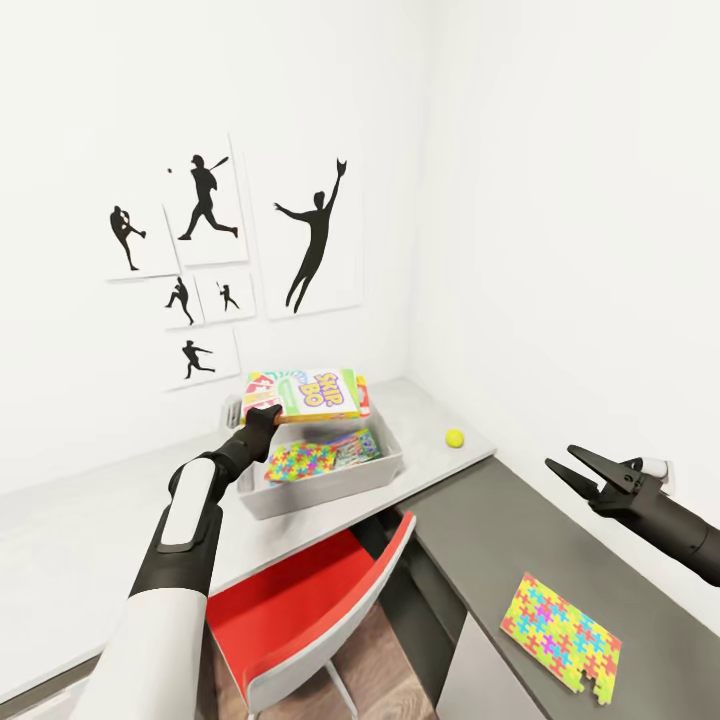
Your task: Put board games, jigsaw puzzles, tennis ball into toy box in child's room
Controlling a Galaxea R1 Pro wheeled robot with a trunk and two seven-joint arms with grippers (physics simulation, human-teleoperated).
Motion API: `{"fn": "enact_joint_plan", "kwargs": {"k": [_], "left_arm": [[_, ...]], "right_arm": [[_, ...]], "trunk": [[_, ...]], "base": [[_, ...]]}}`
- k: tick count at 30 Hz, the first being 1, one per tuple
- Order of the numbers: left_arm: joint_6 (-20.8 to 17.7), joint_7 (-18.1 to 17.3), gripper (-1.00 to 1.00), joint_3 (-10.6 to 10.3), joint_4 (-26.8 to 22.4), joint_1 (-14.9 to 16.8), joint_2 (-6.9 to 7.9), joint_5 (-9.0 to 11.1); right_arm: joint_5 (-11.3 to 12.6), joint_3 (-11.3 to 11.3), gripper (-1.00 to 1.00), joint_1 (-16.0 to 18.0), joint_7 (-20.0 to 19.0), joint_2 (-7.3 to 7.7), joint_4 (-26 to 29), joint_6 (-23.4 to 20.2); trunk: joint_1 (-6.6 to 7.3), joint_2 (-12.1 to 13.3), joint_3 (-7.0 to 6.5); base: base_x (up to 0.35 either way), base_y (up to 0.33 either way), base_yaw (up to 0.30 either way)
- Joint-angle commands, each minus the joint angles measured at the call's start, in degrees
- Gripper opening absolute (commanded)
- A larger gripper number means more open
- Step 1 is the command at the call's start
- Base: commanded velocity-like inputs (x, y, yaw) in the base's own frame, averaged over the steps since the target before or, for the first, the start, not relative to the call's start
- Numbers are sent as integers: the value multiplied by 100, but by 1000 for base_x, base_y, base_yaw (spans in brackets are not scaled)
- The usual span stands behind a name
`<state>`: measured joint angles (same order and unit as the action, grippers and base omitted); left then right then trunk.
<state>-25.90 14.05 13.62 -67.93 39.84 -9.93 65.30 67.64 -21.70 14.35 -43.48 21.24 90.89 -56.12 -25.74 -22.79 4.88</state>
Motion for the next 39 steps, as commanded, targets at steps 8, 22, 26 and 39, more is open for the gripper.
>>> {"fn": "enact_joint_plan", "kwargs": {"k": [8, 22, 26, 39], "left_arm": [[-23, 46, -100, 31, -9, 6, -7, 65], [-33, 48, -100, 27, -9, 6, -7, 65], [-22, 45, -100, 32, -9, 6, -7, 62], [-23, 45, -100, 24, -9, 6, -7, 61]], "right_arm": [[-8, -9, 100, 6, -21, 0, -2, -22], [-10, -6, 100, 6, -21, 3, -2, -26], [-10, -9, 100, 6, -21, 3, -1, -25], [-13, -10, 100, 6, -21, 3, -6, -31]], "trunk": [[-4, -13, 13], [-4, -13, 13], [-4, -13, 13], [-4, -13, 13]], "base": [[122, -5, 0], [146, -3, 0], [63, -4, 0], [111, 0, 0]]}}
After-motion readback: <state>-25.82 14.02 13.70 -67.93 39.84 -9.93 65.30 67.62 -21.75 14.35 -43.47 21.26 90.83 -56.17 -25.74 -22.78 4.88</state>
